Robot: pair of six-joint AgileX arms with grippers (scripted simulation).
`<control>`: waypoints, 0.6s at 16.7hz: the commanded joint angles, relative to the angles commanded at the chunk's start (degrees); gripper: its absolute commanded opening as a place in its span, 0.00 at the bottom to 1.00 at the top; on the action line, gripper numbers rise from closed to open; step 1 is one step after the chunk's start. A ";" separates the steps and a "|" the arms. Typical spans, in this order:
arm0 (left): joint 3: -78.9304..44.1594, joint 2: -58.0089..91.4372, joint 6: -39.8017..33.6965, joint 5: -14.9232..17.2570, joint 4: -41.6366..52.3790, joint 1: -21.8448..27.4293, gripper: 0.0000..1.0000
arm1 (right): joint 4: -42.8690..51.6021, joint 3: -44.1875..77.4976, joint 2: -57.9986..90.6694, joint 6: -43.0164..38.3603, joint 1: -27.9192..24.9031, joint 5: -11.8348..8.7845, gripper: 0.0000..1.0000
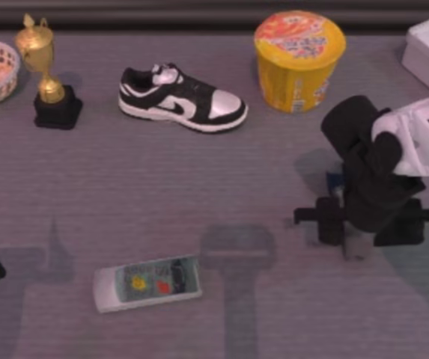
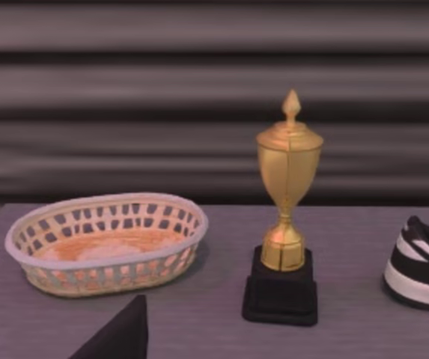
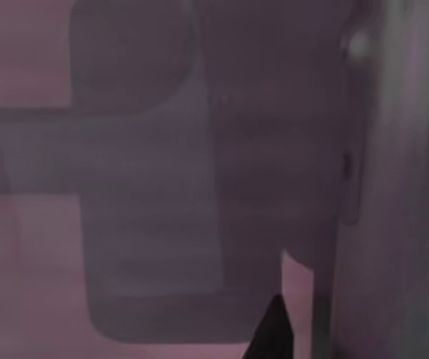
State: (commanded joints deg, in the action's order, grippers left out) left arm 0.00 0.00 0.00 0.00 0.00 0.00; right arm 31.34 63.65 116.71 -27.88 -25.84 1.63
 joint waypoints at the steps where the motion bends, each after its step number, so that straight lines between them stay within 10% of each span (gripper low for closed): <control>1: 0.00 0.00 0.00 0.00 0.00 0.00 1.00 | 0.00 0.00 0.00 0.00 0.00 0.00 0.00; 10: 0.00 0.00 0.00 0.00 0.00 0.00 1.00 | 1.73 0.74 -2.71 1.26 0.08 2.08 0.00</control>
State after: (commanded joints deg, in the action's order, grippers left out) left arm 0.00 0.00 0.00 0.00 0.00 0.00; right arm 33.07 64.40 114.00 -26.62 -25.76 3.71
